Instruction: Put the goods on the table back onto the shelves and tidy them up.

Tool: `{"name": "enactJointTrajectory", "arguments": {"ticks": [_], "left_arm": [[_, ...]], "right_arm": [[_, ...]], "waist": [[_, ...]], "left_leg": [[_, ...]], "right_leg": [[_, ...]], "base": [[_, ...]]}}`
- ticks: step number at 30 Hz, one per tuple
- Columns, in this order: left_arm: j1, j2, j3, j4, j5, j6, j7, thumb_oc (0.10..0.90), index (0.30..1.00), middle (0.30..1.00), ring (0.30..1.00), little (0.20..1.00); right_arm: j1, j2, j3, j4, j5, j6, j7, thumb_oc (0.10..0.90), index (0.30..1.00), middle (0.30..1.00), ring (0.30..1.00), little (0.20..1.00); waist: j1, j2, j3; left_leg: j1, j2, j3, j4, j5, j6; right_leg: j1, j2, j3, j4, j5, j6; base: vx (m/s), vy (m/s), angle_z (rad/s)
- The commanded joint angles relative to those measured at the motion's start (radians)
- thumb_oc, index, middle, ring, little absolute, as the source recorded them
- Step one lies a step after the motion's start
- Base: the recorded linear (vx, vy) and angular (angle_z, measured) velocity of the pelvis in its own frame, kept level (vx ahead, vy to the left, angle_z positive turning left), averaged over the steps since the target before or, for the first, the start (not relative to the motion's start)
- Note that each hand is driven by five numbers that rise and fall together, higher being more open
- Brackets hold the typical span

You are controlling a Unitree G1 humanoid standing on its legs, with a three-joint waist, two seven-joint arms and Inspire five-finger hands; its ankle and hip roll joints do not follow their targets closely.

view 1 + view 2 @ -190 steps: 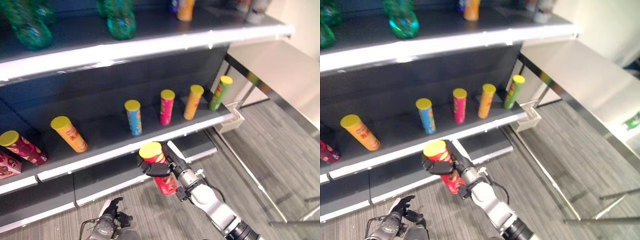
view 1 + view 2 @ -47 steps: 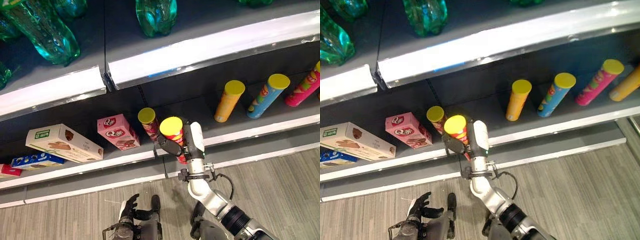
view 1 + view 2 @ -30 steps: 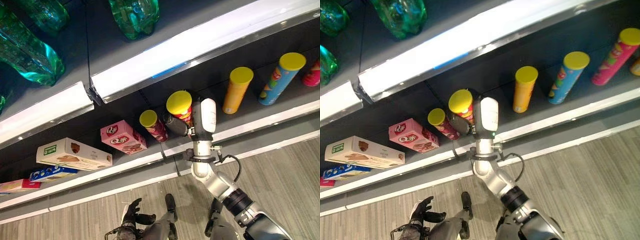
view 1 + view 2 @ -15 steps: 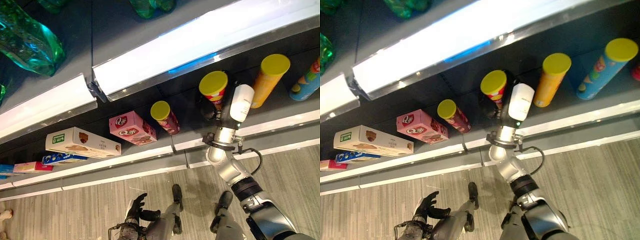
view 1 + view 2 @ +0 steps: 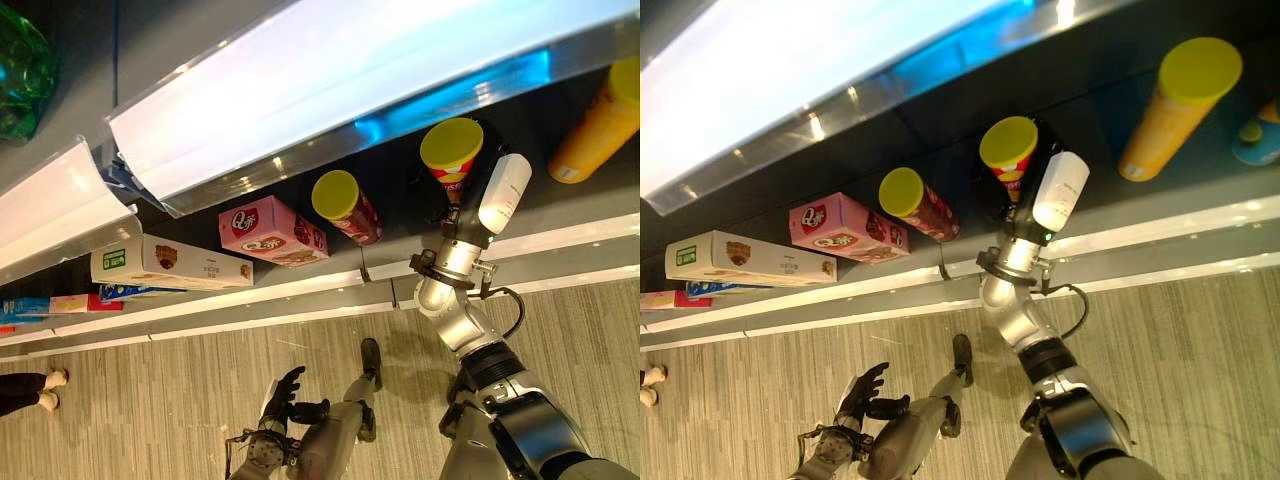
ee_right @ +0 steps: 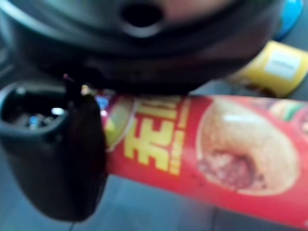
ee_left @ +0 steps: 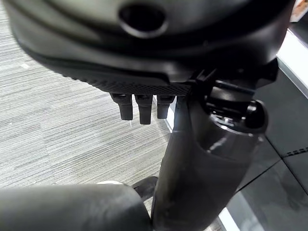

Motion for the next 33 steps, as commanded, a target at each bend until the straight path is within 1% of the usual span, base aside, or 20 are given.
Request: {"name": "enactJointTrajectory", "arguments": {"ticks": [1, 3, 11, 12, 18, 23, 25, 27, 30, 31, 33], "left_arm": [[0.074, 0.067, -0.129, 0.091, 0.08, 0.043, 0.043, 0.8, 0.9, 0.9, 0.9, 0.9], [0.068, 0.074, -0.138, 0.078, 0.099, 0.038, 0.053, 0.8, 0.9, 0.9, 0.9, 0.9], [0.057, 0.082, -0.155, 0.06, 0.133, 0.037, 0.069, 0.8, 0.9, 0.9, 0.9, 0.9], [0.057, 0.082, -0.156, 0.06, 0.133, 0.037, 0.069, 0.8, 0.9, 0.9, 0.9, 0.9], [0.051, 0.08, -0.16, 0.062, 0.151, 0.034, 0.081, 0.8, 0.9, 0.9, 0.9, 0.9], [0.045, 0.077, -0.165, 0.064, 0.159, 0.034, 0.089, 0.8, 0.9, 0.9, 0.9, 0.9], [0.036, 0.079, -0.179, 0.057, 0.185, 0.033, 0.102, 0.8, 0.9, 0.9, 0.9, 0.9], [0.022, 0.079, -0.194, 0.051, 0.211, 0.033, 0.119, 0.8, 0.9, 0.9, 0.9, 0.9], [0.016, 0.078, -0.202, 0.046, 0.223, 0.033, 0.131, 0.8, 0.9, 0.9, 0.9, 0.9], [0.016, 0.077, -0.209, 0.047, 0.24, 0.034, 0.144, 0.8, 0.9, 0.9, 0.9, 0.9], [0.016, 0.078, -0.211, 0.049, 0.25, 0.036, 0.149, 0.8, 0.9, 0.9, 0.9, 0.9]], "right_arm": [[-0.152, 0.039, 0.005, -0.079, -0.048, -0.115, -0.08, 0.4, 0.3, 0.3, 0.3, 0.3], [-0.16, 0.019, -0.005, -0.097, -0.063, -0.111, -0.089, 0.4, 0.3, 0.3, 0.3, 0.3], [-0.16, 0.003, -0.03, -0.156, -0.08, -0.105, -0.105, 0.4, 0.3, 0.3, 0.3, 0.3], [-0.159, 0.003, -0.03, -0.158, -0.08, -0.104, -0.105, 0.4, 0.3, 0.3, 0.3, 0.3], [-0.148, 0.012, -0.037, -0.164, -0.061, -0.109, -0.111, 0.4, 0.3, 0.3, 0.3, 0.3], [-0.146, 0.016, -0.037, -0.159, -0.05, -0.12, -0.117, 0.4, 0.3, 0.3, 0.3, 0.3], [-0.149, 0.02, -0.046, -0.173, -0.038, -0.132, -0.12, 0.4, 0.3, 0.3, 0.3, 0.3], [-0.163, 0.023, -0.054, -0.18, -0.028, -0.14, -0.125, 0.4, 0.3, 0.3, 0.3, 0.3], [-0.169, 0.035, -0.05, -0.177, -0.011, -0.149, -0.125, 0.4, 0.3, 0.3, 0.3, 0.3], [-0.168, 0.051, -0.046, -0.172, 0.013, -0.165, -0.118, 0.4, 0.3, 0.3, 0.3, 0.3], [-0.168, 0.053, -0.043, -0.174, 0.016, -0.172, -0.115, 0.4, 0.3, 0.3, 0.3, 0.3]], "waist": [[0.019, -0.04, -0.021], [0.02, -0.033, -0.016], [0.015, -0.017, -0.001], [0.015, -0.017, -0.001], [0.002, 0.006, 0.022], [-0.006, 0.014, 0.035], [-0.011, 0.025, 0.046], [-0.012, 0.042, 0.057], [-0.01, 0.053, 0.059], [-0.011, 0.061, 0.06], [-0.011, 0.064, 0.059]], "left_leg": [[-0.012, 0.006, -0.023, -0.002, -0.076, -0.032], [-0.022, 0.0, -0.027, -0.002, -0.076, -0.03], [-0.025, -0.016, -0.03, -0.002, -0.083, -0.021], [-0.025, -0.016, -0.03, -0.002, -0.083, -0.021], [-0.02, -0.029, -0.029, -0.002, -0.088, -0.016], [-0.023, -0.033, -0.029, -0.002, -0.086, -0.015], [-0.03, -0.038, -0.03, -0.002, -0.086, -0.014], [-0.043, -0.046, -0.029, -0.002, -0.086, -0.011], [-0.052, -0.052, -0.025, -0.002, -0.086, -0.007], [-0.054, -0.057, -0.025, -0.002, -0.089, -0.005], [-0.054, -0.058, -0.025, -0.002, -0.09, -0.005]], "right_leg": [[-0.013, -0.022, 0.067, -0.143, 0.08, 0.064], [-0.031, -0.028, 0.069, -0.126, 0.074, 0.066], [-0.059, -0.043, 0.077, -0.084, 0.059, 0.07], [-0.059, -0.044, 0.078, -0.082, 0.058, 0.07], [-0.071, -0.056, 0.084, -0.054, 0.051, 0.073], [-0.085, -0.061, 0.086, -0.036, 0.046, 0.074], [-0.102, -0.066, 0.092, -0.027, 0.046, 0.076], [-0.125, -0.073, 0.097, -0.018, 0.05, 0.081], [-0.142, -0.079, 0.104, -0.006, 0.053, 0.084], [-0.147, -0.081, 0.107, -0.005, 0.055, 0.086], [-0.146, -0.082, 0.106, -0.007, 0.056, 0.087]], "base": [[-0.01, 0.005, 0.13], [-0.01, 0.001, 0.09], [0.0, 0.005, 0.05], [0.0, 0.0, 0.0], [0.0, 0.003, -0.01], [0.0, 0.0, 0.0], [-0.04, -0.002, 0.03], [-0.04, 0.026, 0.05], [0.0, 0.024, 0.0], [0.02, 0.041, -0.04], [0.01, 0.018, -0.01]]}}
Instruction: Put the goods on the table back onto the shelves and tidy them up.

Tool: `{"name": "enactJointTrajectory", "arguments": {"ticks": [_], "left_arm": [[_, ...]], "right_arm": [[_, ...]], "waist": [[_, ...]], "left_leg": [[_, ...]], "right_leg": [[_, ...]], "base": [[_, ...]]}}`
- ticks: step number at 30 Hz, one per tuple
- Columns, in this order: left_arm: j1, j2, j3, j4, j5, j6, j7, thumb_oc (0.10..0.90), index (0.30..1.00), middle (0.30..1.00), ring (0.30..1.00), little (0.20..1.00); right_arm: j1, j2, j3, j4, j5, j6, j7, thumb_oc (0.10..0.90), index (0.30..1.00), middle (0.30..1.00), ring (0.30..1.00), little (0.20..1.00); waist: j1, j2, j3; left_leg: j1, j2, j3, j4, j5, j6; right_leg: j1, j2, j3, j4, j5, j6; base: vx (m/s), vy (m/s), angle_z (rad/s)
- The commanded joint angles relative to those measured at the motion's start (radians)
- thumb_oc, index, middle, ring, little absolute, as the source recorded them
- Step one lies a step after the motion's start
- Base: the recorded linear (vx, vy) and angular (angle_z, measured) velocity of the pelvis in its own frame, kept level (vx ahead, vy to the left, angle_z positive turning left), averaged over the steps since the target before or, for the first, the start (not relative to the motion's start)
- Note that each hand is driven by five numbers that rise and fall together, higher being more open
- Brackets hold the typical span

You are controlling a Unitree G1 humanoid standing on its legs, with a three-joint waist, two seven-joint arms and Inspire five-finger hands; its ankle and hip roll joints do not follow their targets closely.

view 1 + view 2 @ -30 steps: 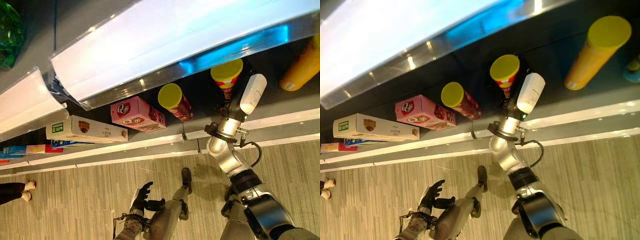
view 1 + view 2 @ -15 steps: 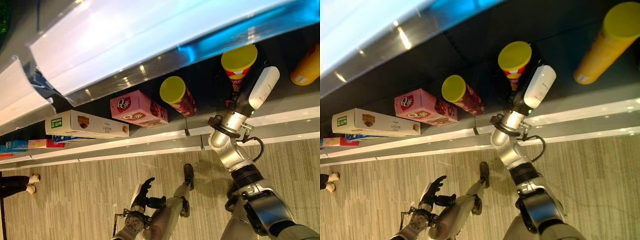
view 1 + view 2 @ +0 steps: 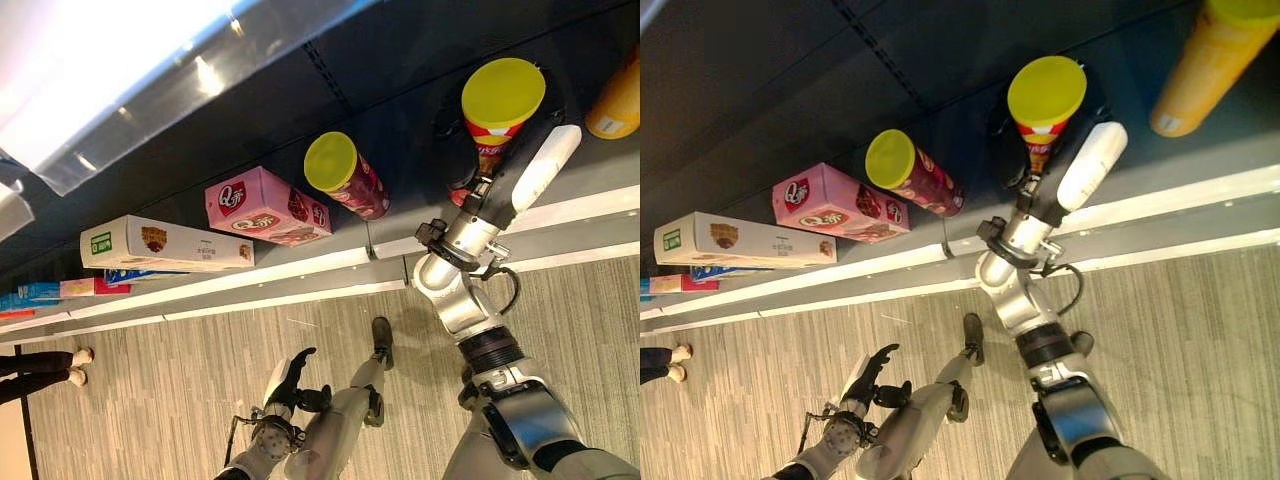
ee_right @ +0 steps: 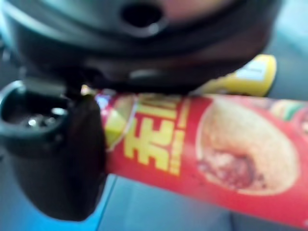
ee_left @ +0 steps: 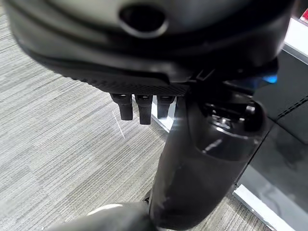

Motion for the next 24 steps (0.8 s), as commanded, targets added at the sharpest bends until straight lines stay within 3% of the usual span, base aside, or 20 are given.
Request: {"name": "enactJointTrajectory", "arguments": {"ticks": [1, 12, 13, 14, 24], "left_arm": [[0.072, 0.044, -0.107, 0.075, 0.069, 0.044, 0.041, 0.8, 0.9, 0.9, 0.9, 0.9], [0.053, 0.053, -0.136, 0.04, 0.117, 0.038, 0.108, 0.8, 0.9, 0.9, 0.9, 0.9], [0.052, 0.056, -0.136, 0.037, 0.125, 0.039, 0.121, 0.8, 0.9, 0.9, 0.9, 0.9], [0.053, 0.058, -0.134, 0.039, 0.132, 0.041, 0.132, 0.8, 0.9, 0.9, 0.9, 0.9], [0.046, 0.079, -0.119, 0.031, 0.183, 0.054, 0.232, 0.8, 0.9, 0.9, 0.9, 0.9]], "right_arm": [[-0.118, 0.013, 0.028, -0.099, -0.012, -0.095, -0.008, 0.4, 0.3, 0.3, 0.3, 0.3], [-0.131, -0.01, 0.05, -0.081, -0.055, -0.081, -0.029, 0.4, 0.3, 0.3, 0.3, 0.3], [-0.132, -0.018, 0.054, -0.084, -0.068, -0.075, -0.029, 0.529, 0.493, 0.493, 0.493, 0.493], [-0.129, -0.021, 0.059, -0.089, -0.074, -0.072, -0.025, 0.8, 0.9, 0.9, 0.9, 0.9], [-0.106, -0.019, 0.076, -0.193, -0.087, -0.083, -0.021, 0.8, 0.9, 0.9, 0.9, 0.9]], "waist": [[0.004, 0.062, 0.031], [0.012, 0.062, 0.04], [0.014, 0.06, 0.041], [0.015, 0.058, 0.042], [0.001, 0.021, 0.052]], "left_leg": [[0.03, 0.005, -0.03, 0.0, -0.122, -0.03], [0.03, -0.003, -0.045, 0.0, -0.123, -0.027], [0.03, -0.005, -0.048, 0.0, -0.123, -0.026], [0.03, -0.005, -0.049, 0.0, -0.124, -0.026], [0.037, -0.009, -0.056, 0.0, -0.133, -0.023]], "right_leg": [[0.045, 0.022, 0.048, -0.227, 0.134, 0.087], [0.041, 0.014, 0.033, -0.21, 0.128, 0.09], [0.039, 0.013, 0.032, -0.204, 0.126, 0.09], [0.039, 0.012, 0.031, -0.204, 0.126, 0.091], [0.04, 0.017, 0.036, -0.203, 0.129, 0.089]], "base": [[0.0, 0.0, 0.0], [0.0, 0.0, 0.0], [0.01, -0.018, 0.03], [0.01, -0.025, 0.04], [0.0, -0.005, 0.05]]}}
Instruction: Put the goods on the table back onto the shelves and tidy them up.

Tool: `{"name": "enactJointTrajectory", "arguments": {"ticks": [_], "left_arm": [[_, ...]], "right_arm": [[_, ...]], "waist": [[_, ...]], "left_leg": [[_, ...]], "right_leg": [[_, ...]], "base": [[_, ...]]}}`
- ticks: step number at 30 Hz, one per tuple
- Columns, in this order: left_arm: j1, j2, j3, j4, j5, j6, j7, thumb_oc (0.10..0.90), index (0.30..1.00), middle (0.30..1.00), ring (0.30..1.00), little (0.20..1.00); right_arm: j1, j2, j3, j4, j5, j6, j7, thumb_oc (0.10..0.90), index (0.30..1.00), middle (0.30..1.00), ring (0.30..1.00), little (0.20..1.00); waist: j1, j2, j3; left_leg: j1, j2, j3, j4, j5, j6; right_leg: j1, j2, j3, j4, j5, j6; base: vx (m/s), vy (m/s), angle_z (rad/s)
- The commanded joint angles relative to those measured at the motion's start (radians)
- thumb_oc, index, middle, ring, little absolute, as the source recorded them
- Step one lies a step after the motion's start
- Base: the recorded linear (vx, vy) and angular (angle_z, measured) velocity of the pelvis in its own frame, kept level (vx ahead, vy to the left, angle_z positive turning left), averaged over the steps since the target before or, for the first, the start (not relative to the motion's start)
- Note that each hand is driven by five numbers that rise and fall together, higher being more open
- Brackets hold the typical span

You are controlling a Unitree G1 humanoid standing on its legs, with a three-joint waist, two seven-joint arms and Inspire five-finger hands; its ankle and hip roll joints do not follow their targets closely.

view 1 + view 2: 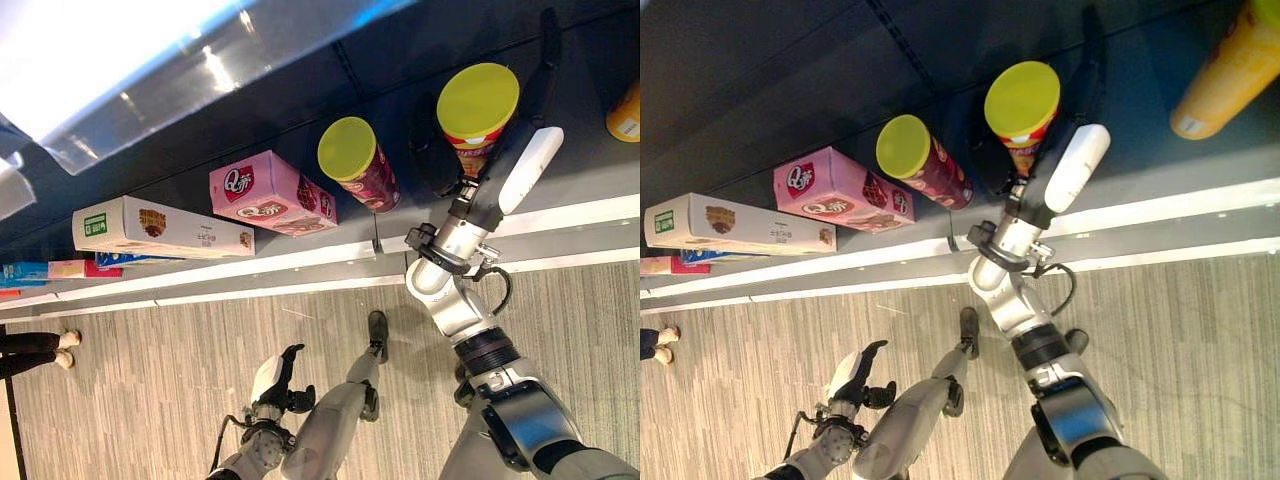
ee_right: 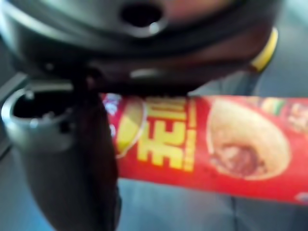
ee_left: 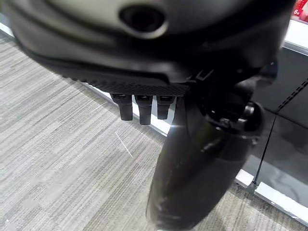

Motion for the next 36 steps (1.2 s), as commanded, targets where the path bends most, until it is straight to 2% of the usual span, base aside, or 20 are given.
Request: {"name": "enactJointTrajectory", "arguments": {"ticks": [1, 7, 8, 14, 27, 28, 29, 31, 32, 33, 34, 35, 36], "left_arm": [[0.044, 0.03, -0.083, 0.023, 0.027, 0.019, 0.057, 0.8, 0.9, 0.9, 0.9, 0.9], [0.041, 0.023, -0.091, 0.026, 0.03, 0.023, 0.063, 0.8, 0.9, 0.9, 0.9, 0.9], [-0.061, 0.031, -0.019, 0.088, -0.027, 0.066, 0.031, 0.8, 0.9, 0.9, 0.9, 0.9], [-0.044, 0.006, -0.018, 0.107, -0.042, 0.053, 0.026, 0.8, 0.9, 0.9, 0.9, 0.9], [-0.032, -0.002, 0.01, 0.121, -0.046, 0.066, 0.025, 0.8, 0.9, 0.9, 0.9, 0.9], [-0.022, -0.005, 0.024, 0.127, -0.045, 0.069, 0.025, 0.8, 0.9, 0.9, 0.9, 0.9], [-0.021, -0.006, 0.024, 0.127, -0.045, 0.069, 0.025, 0.8, 0.9, 0.9, 0.9, 0.9], [-0.011, -0.008, 0.037, 0.134, -0.04, 0.074, 0.025, 0.8, 0.9, 0.9, 0.9, 0.9], [0.01, -0.011, 0.052, 0.139, -0.04, 0.076, 0.026, 0.8, 0.9, 0.9, 0.9, 0.9], [0.012, -0.011, 0.051, 0.139, -0.04, 0.076, 0.026, 0.8, 0.9, 0.9, 0.9, 0.9], [0.026, -0.013, 0.065, 0.144, -0.04, 0.079, 0.027, 0.8, 0.9, 0.9, 0.9, 0.9], [0.05, -0.016, 0.089, 0.148, -0.042, 0.081, 0.028, 0.8, 0.9, 0.9, 0.9, 0.9], [0.052, -0.015, 0.088, 0.148, -0.041, 0.081, 0.028, 0.8, 0.9, 0.9, 0.9, 0.9]], "right_arm": [[-0.109, -0.002, 0.022, -0.178, -0.073, -0.075, -0.018, 0.8, 0.9, 0.9, 0.9, 0.9], [-0.119, -0.002, 0.021, -0.213, -0.07, -0.072, -0.017, 0.8, 0.9, 0.9, 0.9, 0.9], [-0.068, 0.034, 0.053, -0.266, -0.065, -0.088, 0.007, 0.8, 0.9, 0.9, 0.9, 0.9], [-0.079, 0.08, 0.099, -0.255, -0.034, -0.095, 0.021, 0.8, 0.9, 0.9, 0.9, 0.9], [-0.001, 0.104, 0.131, -0.311, 0.007, -0.122, 0.062, 0.8, 0.9, 0.9, 0.9, 0.9], [0.044, 0.1, 0.132, -0.323, 0.024, -0.143, 0.075, 0.8, 0.9, 0.9, 0.9, 0.9], [0.046, 0.1, 0.132, -0.324, 0.025, -0.144, 0.076, 0.8, 0.9, 0.9, 0.9, 0.9], [0.091, 0.088, 0.13, -0.33, 0.038, -0.158, 0.087, 0.8, 0.9, 0.9, 0.9, 0.9], [0.147, 0.072, 0.123, -0.348, 0.049, -0.171, 0.099, 0.8, 0.9, 0.9, 0.9, 0.9], [0.149, 0.072, 0.123, -0.35, 0.049, -0.17, 0.099, 0.8, 0.9, 0.9, 0.9, 0.9], [0.186, 0.059, 0.115, -0.36, 0.052, -0.176, 0.105, 0.8, 0.9, 0.9, 0.9, 0.9], [0.263, 0.042, 0.106, -0.38, 0.063, -0.191, 0.123, 0.8, 0.9, 0.9, 0.9, 0.9], [0.266, 0.042, 0.105, -0.382, 0.063, -0.19, 0.124, 0.8, 0.9, 0.9, 0.9, 0.9]], "waist": [[-0.003, 0.047, 0.031], [-0.013, 0.049, 0.033], [-0.039, 0.045, 0.027], [-0.057, 0.037, 0.024], [-0.076, 0.013, 0.005], [-0.082, -0.003, -0.009], [-0.082, -0.003, -0.009], [-0.087, -0.02, -0.024], [-0.095, -0.037, -0.039], [-0.096, -0.037, -0.038], [-0.1, -0.05, -0.052], [-0.109, -0.077, -0.077], [-0.11, -0.076, -0.076]], "left_leg": [[0.054, -0.006, -0.027, 0.0, -0.144, -0.024], [0.061, -0.008, -0.02, 0.0, -0.146, -0.026], [0.065, -0.007, -0.008, 0.0, -0.149, -0.027], [0.078, 0.0, 0.005, 0.0, -0.155, -0.033], [0.116, 0.009, 0.013, 0.0, -0.164, -0.037], [0.132, 0.015, 0.015, 0.0, -0.169, -0.04], [0.133, 0.015, 0.014, 0.0, -0.169, -0.04], [0.151, 0.02, 0.017, 0.0, -0.173, -0.042], [0.164, 0.025, 0.026, 0.0, -0.158, -0.037], [0.166, 0.025, 0.025, 0.0, -0.159, -0.037], [0.181, 0.028, 0.027, 0.0, -0.163, -0.037], [0.212, 0.037, 0.034, 0.0, -0.172, -0.037], [0.214, 0.037, 0.033, 0.0, -0.173, -0.037]], "right_leg": [[0.038, 0.026, 0.065, -0.21, 0.133, 0.09], [0.047, 0.023, 0.069, -0.227, 0.147, 0.092], [0.047, 0.025, 0.08, -0.234, 0.153, 0.094], [0.068, 0.031, 0.082, -0.253, 0.166, 0.091], [0.119, 0.037, 0.073, -0.284, 0.18, 0.092], [0.145, 0.043, 0.069, -0.297, 0.182, 0.091], [0.147, 0.043, 0.068, -0.299, 0.182, 0.091], [0.175, 0.049, 0.061, -0.312, 0.185, 0.09], [0.199, 0.053, 0.043, -0.335, 0.212, 0.076], [0.203, 0.053, 0.042, -0.337, 0.212, 0.076], [0.226, 0.059, 0.038, -0.349, 0.213, 0.076], [0.27, 0.069, 0.032, -0.37, 0.212, 0.076], [0.274, 0.069, 0.031, -0.373, 0.213, 0.076]], "base": [[-0.04, 0.029, 0.01], [-0.01, 0.026, 0.01], [0.03, 0.106, 0.01], [0.0, 0.023, -0.1], [0.0, 0.002, -0.02], [0.0, 0.0, 0.0], [0.04, -0.015, 0.02], [0.01, -0.014, 0.08], [-0.02, -0.013, 0.13], [0.0, -0.022, 0.1], [0.11, -0.049, 0.01], [0.11, -0.049, -0.03], [0.12, -0.064, -0.01]]}}
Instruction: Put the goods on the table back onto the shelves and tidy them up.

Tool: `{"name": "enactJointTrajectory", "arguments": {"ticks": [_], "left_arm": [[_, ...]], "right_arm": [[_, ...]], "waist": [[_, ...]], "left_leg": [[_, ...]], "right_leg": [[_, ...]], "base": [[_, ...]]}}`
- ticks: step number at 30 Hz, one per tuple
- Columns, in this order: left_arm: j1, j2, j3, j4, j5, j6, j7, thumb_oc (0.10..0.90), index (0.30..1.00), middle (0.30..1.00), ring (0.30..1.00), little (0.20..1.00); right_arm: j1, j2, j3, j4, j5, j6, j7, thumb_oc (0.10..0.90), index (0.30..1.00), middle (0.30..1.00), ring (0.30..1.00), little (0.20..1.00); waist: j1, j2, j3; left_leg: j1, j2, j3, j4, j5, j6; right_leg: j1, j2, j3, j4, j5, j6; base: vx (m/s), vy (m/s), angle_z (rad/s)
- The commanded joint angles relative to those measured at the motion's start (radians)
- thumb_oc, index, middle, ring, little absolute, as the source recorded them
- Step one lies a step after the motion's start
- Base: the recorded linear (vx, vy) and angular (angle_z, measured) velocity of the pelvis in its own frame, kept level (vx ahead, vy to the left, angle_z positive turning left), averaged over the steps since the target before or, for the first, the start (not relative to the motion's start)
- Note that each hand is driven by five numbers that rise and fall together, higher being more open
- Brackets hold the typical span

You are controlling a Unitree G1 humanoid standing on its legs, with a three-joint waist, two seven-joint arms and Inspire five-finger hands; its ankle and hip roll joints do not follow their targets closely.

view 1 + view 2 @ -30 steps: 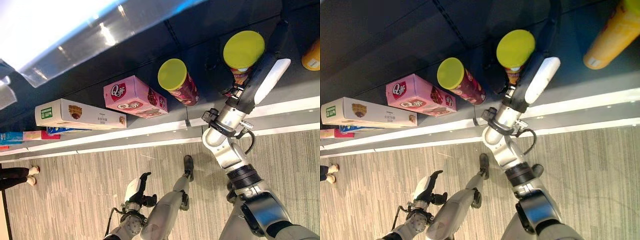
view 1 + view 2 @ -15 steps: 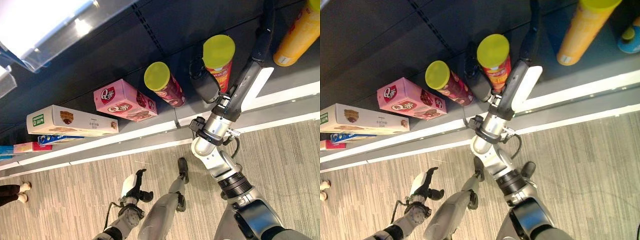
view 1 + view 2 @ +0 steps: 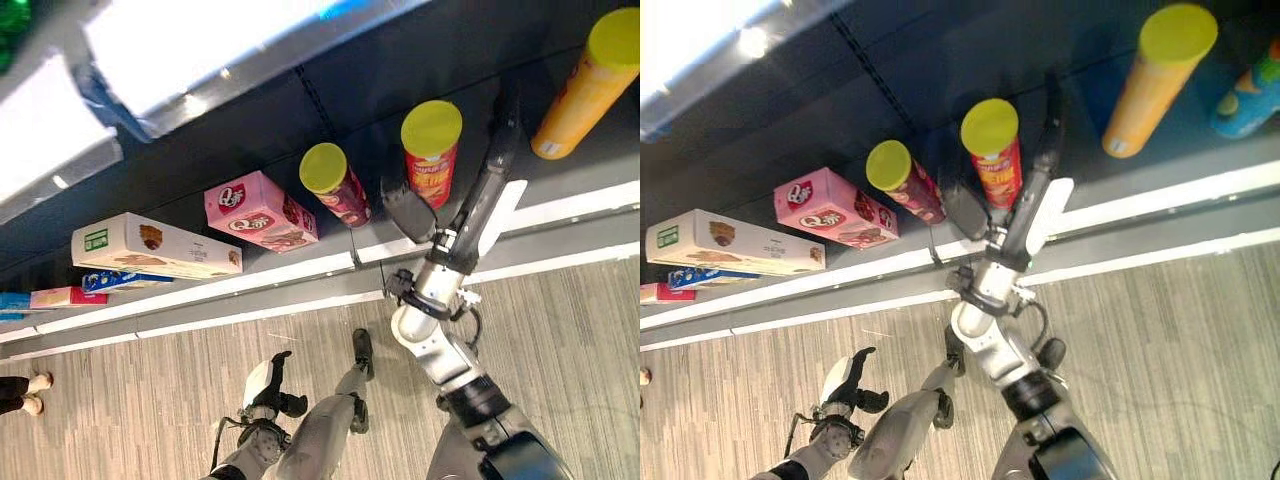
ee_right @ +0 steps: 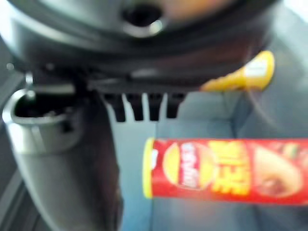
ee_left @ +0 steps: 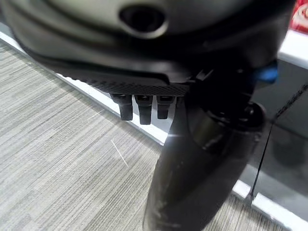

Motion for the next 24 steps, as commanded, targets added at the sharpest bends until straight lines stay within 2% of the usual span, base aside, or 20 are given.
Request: {"name": "enactJointTrajectory", "arguments": {"ticks": [1, 3, 5, 6, 7, 9, 10, 11, 12, 13, 14, 15, 16, 17, 19, 20, 21, 22, 23, 24], "left_arm": [[0.072, 0.02, 0.018, 0.067, 0.001, 0.02, 0.04, 0.8, 0.9, 0.9, 0.9, 0.9], [0.096, 0.016, 0.041, 0.073, 0.006, 0.023, 0.046, 0.8, 0.9, 0.9, 0.9, 0.9], [0.142, 0.017, 0.079, 0.081, 0.009, 0.019, 0.058, 0.8, 0.9, 0.9, 0.9, 0.9], [0.158, 0.011, 0.108, 0.099, 0.02, 0.031, 0.075, 0.8, 0.9, 0.9, 0.9, 0.9], [0.175, 0.0, 0.125, 0.11, 0.027, 0.038, 0.084, 0.8, 0.9, 0.9, 0.9, 0.9], [0.187, -0.006, 0.136, 0.117, 0.024, 0.038, 0.087, 0.8, 0.9, 0.9, 0.9, 0.9], [0.215, -0.015, 0.157, 0.117, 0.02, 0.036, 0.084, 0.8, 0.9, 0.9, 0.9, 0.9], [0.249, -0.034, 0.195, 0.115, -0.031, 0.018, 0.061, 0.8, 0.9, 0.9, 0.9, 0.9], [0.252, -0.038, 0.198, 0.115, -0.057, 0.017, 0.043, 0.8, 0.9, 0.9, 0.9, 0.9], [0.251, -0.051, 0.196, 0.117, -0.092, 0.022, 0.019, 0.8, 0.9, 0.9, 0.9, 0.9], [0.241, -0.053, 0.19, 0.112, -0.109, 0.027, -0.003, 0.8, 0.9, 0.9, 0.9, 0.9], [0.225, -0.058, 0.178, 0.116, -0.12, 0.036, -0.031, 0.8, 0.9, 0.9, 0.9, 0.9], [0.207, -0.06, 0.173, 0.123, -0.146, 0.049, -0.059, 0.8, 0.9, 0.9, 0.9, 0.9], [0.166, -0.06, 0.151, 0.117, -0.174, 0.074, -0.128, 0.8, 0.9, 0.9, 0.9, 0.9], [0.155, -0.063, 0.136, 0.12, -0.153, 0.074, -0.153, 0.8, 0.9, 0.9, 0.9, 0.9], [0.153, -0.06, 0.128, 0.122, -0.139, 0.076, -0.166, 0.8, 0.9, 0.9, 0.9, 0.9], [0.152, -0.055, 0.132, 0.122, -0.138, 0.077, -0.179, 0.8, 0.9, 0.9, 0.9, 0.9], [0.153, -0.054, 0.136, 0.128, -0.14, 0.085, -0.199, 0.8, 0.9, 0.9, 0.9, 0.9], [0.157, -0.051, 0.143, 0.132, -0.138, 0.094, -0.213, 0.8, 0.9, 0.9, 0.9, 0.9], [0.157, -0.051, 0.143, 0.132, -0.138, 0.094, -0.213, 0.8, 0.9, 0.9, 0.9, 0.9]], "right_arm": [[0.003, -0.002, 0.015, -0.176, -0.018, -0.136, 0.04, 0.8, 0.9, 0.9, 0.9, 0.9], [0.082, -0.019, 0.006, -0.199, -0.008, -0.153, 0.058, 0.8, 0.9, 0.9, 0.9, 0.9], [0.203, -0.05, -0.031, -0.246, 0.003, -0.166, 0.076, 0.8, 0.9, 0.9, 0.9, 0.9], [0.287, -0.074, -0.065, -0.279, -0.003, -0.16, 0.075, 0.8, 0.9, 0.9, 0.9, 0.9], [0.331, -0.08, -0.093, -0.289, -0.005, -0.147, 0.075, 0.8, 0.9, 0.9, 0.9, 0.9], [0.359, -0.086, -0.112, -0.283, -0.003, -0.141, 0.072, 0.8, 0.9, 0.9, 0.9, 0.9], [0.404, -0.092, -0.13, -0.265, 0.007, -0.122, 0.089, 0.8, 0.9, 0.9, 0.9, 0.9], [0.464, -0.079, -0.149, -0.166, 0.084, -0.098, 0.155, 0.8, 0.9, 0.9, 0.9, 0.9], [0.48, -0.055, -0.162, -0.087, 0.175, -0.098, 0.211, 0.8, 0.9, 0.9, 0.9, 0.9], [0.495, -0.022, -0.18, 0.003, 0.305, -0.094, 0.26, 0.8, 0.9, 0.9, 0.9, 0.9], [0.491, -0.005, -0.194, 0.056, 0.405, -0.089, 0.292, 0.8, 0.9, 0.9, 0.9, 0.9], [0.483, -0.002, -0.21, 0.12, 0.484, -0.07, 0.329, 0.8, 0.9, 0.9, 0.9, 0.9], [0.479, 0.008, -0.236, 0.173, 0.562, -0.059, 0.353, 0.8, 0.9, 0.9, 0.9, 0.9], [0.494, 0.006, -0.324, 0.181, 0.664, -0.016, 0.359, 0.8, 0.9, 0.9, 0.9, 0.9], [0.505, 0.006, -0.35, 0.165, 0.643, -0.002, 0.357, 0.8, 0.9, 0.9, 0.9, 0.9], [0.524, 0.012, -0.377, 0.122, 0.659, -0.007, 0.366, 0.8, 0.9, 0.9, 0.9, 0.9], [0.541, 0.015, -0.386, 0.084, 0.688, 0.0, 0.387, 0.8, 0.9, 0.9, 0.9, 0.9], [0.556, 0.021, -0.384, 0.052, 0.768, -0.013, 0.427, 0.8, 0.9, 0.9, 0.9, 0.9], [0.568, 0.004, -0.374, 0.017, 0.803, 0.0, 0.472, 0.8, 0.9, 0.9, 0.9, 0.9], [0.568, 0.004, -0.374, 0.017, 0.803, 0.0, 0.472, 0.8, 0.9, 0.9, 0.9, 0.9]], "waist": [[-0.018, -0.067, -0.106], [-0.038, -0.106, -0.139], [-0.068, -0.172, -0.208], [-0.09, -0.206, -0.266], [-0.105, -0.225, -0.304], [-0.113, -0.236, -0.323], [-0.126, -0.253, -0.342], [-0.124, -0.286, -0.35], [-0.12, -0.299, -0.357], [-0.116, -0.308, -0.366], [-0.115, -0.312, -0.372], [-0.127, -0.311, -0.379], [-0.143, -0.309, -0.389], [-0.192, -0.298, -0.401], [-0.202, -0.298, -0.399], [-0.216, -0.3, -0.393], [-0.224, -0.304, -0.38], [-0.221, -0.299, -0.358], [-0.21, -0.287, -0.341], [-0.21, -0.288, -0.341]], "left_leg": [[0.088, 0.009, 0.023, 0.002, -0.16, -0.029], [0.128, 0.021, 0.036, 0.002, -0.167, -0.034], [0.2, 0.042, 0.065, 0.002, -0.175, -0.041], [0.245, 0.056, 0.089, 0.002, -0.182, -0.05], [0.273, 0.061, 0.106, 0.002, -0.184, -0.051], [0.29, 0.063, 0.114, 0.003, -0.188, -0.052], [0.312, 0.064, 0.128, 0.036, -0.207, -0.047], [0.328, 0.05, 0.022, 0.145, -0.226, -0.053], [0.337, 0.039, -0.042, 0.151, -0.23, -0.056], [0.353, 0.024, -0.128, 0.144, -0.254, -0.055], [0.367, 0.008, -0.184, 0.122, -0.273, -0.048], [0.386, 0.002, -0.2, 0.087, -0.295, -0.038], [0.394, 0.005, -0.187, 0.062, -0.294, -0.034], [0.408, -0.031, -0.13, 0.011, -0.282, -0.011], [0.412, -0.048, -0.102, 0.002, -0.287, -0.005], [0.413, -0.062, -0.082, 0.002, -0.292, -0.001], [0.413, -0.072, -0.055, 0.002, -0.295, 0.001], [0.414, -0.064, -0.02, 0.002, -0.292, 0.0], [0.412, -0.05, 0.016, 0.002, -0.291, -0.003], [0.411, -0.05, 0.016, 0.002, -0.29, -0.002]], "right_leg": [[0.125, 0.029, 0.039, -0.314, 0.185, 0.093], [0.181, 0.051, 0.043, -0.348, 0.184, 0.094], [0.266, 0.087, 0.06, -0.407, 0.183, 0.094], [0.312, 0.111, 0.082, -0.44, 0.184, 0.094], [0.332, 0.124, 0.107, -0.458, 0.189, 0.093], [0.343, 0.13, 0.123, -0.465, 0.191, 0.093], [0.355, 0.141, 0.162, -0.465, 0.191, 0.093], [0.373, 0.169, 0.287, -0.481, 0.195, 0.09], [0.369, 0.176, 0.335, -0.484, 0.2, 0.093], [0.361, 0.187, 0.385, -0.478, 0.202, 0.097], [0.347, 0.196, 0.422, -0.466, 0.205, 0.096], [0.33, 0.204, 0.451, -0.454, 0.208, 0.098], [0.315, 0.203, 0.47, -0.449, 0.212, 0.104], [0.263, 0.187, 0.547, -0.436, 0.265, 0.146], [0.252, 0.177, 0.568, -0.442, 0.292, 0.164], [0.241, 0.162, 0.579, -0.454, 0.323, 0.184], [0.214, 0.145, 0.565, -0.457, 0.376, 0.196], [0.193, 0.126, 0.5, -0.461, 0.38, 0.183], [0.193, 0.095, 0.374, -0.475, 0.35, 0.165], [0.193, 0.095, 0.374, -0.475, 0.35, 0.165]], "base": [[0.08, -0.052, 0.02], [0.13, -0.057, -0.14], [0.2, -0.023, -0.44], [0.2, 0.003, -0.89], [0.17, 0.024, -0.89], [0.06, 0.022, -0.84], [0.05, 0.132, -0.71], [0.04, 0.171, -0.86], [0.01, 0.173, -1.41], [-0.05, 0.088, -2.34], [-0.09, 0.086, -3.29], [-0.16, 0.121, -3.44], [-0.28, 0.33, -3.02], [-0.28, 0.345, -1.96], [-0.16, 0.194, -1.26], [-0.12, 0.065, -0.99], [-0.24, 0.065, -0.87], [-0.3, 0.014, -0.56], [-0.23, 0.001, -0.59], [-0.3, -0.049, -0.75]]}}
